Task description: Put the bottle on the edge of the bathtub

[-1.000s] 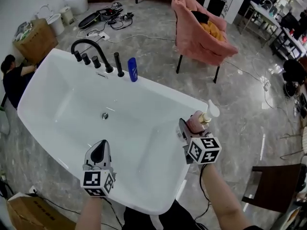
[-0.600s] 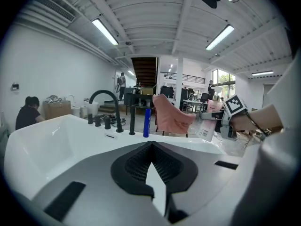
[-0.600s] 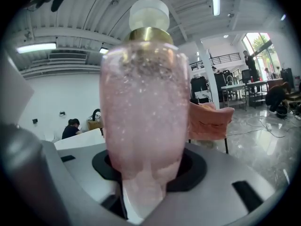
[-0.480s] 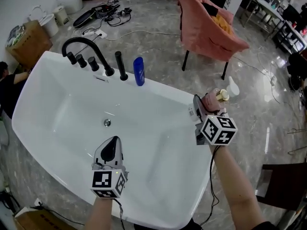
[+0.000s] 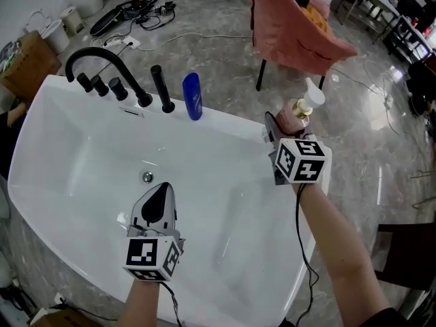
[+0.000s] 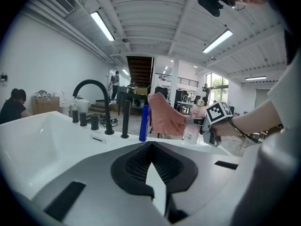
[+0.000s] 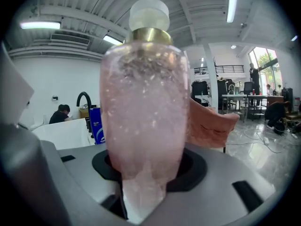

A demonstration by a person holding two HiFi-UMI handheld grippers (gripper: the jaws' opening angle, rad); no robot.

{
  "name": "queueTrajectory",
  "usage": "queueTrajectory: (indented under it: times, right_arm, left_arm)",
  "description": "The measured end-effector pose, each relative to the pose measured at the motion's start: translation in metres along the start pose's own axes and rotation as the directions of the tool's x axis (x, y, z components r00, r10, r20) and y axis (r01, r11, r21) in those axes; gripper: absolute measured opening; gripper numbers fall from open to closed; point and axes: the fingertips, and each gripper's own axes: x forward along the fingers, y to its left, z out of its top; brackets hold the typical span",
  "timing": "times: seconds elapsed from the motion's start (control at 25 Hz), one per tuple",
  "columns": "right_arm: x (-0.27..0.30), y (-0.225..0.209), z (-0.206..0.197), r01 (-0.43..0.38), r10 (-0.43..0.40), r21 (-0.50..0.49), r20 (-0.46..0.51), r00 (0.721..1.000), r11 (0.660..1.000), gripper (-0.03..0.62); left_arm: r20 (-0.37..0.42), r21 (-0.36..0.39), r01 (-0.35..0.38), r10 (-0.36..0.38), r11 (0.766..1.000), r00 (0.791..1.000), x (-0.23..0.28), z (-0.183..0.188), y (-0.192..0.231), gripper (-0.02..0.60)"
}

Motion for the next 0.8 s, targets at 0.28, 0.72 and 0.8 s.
queueTrajectory:
  times: [0.28,0.72,0.8]
  right_arm:
    - [0.027,-0.008,-0.013,0.11,-0.11,0.05,-0.006,0.994,0.993,0.222]
    - [0.036,0.001,-0.018,0.217,-0.217,0.002,0.028,0.976,0.976,0.226]
    - [0.036,0.003,-0.017,0.216,-0.216,0.018,0.03,0.976,0.976,0.228]
  left_arm:
    - [-0.009,0.008,0.043,-0.043,0.999,0.999,0.019,-0.008,0.0,0.015]
    - [-0.046,0.002,0.093,-0.092,0.996,0.995,0.025,-0.033,-0.008,0.015]
    - [-0.05,-0.003,0.093,-0.093,0.996,0.994,0.025,-0.034,-0.009,0.015]
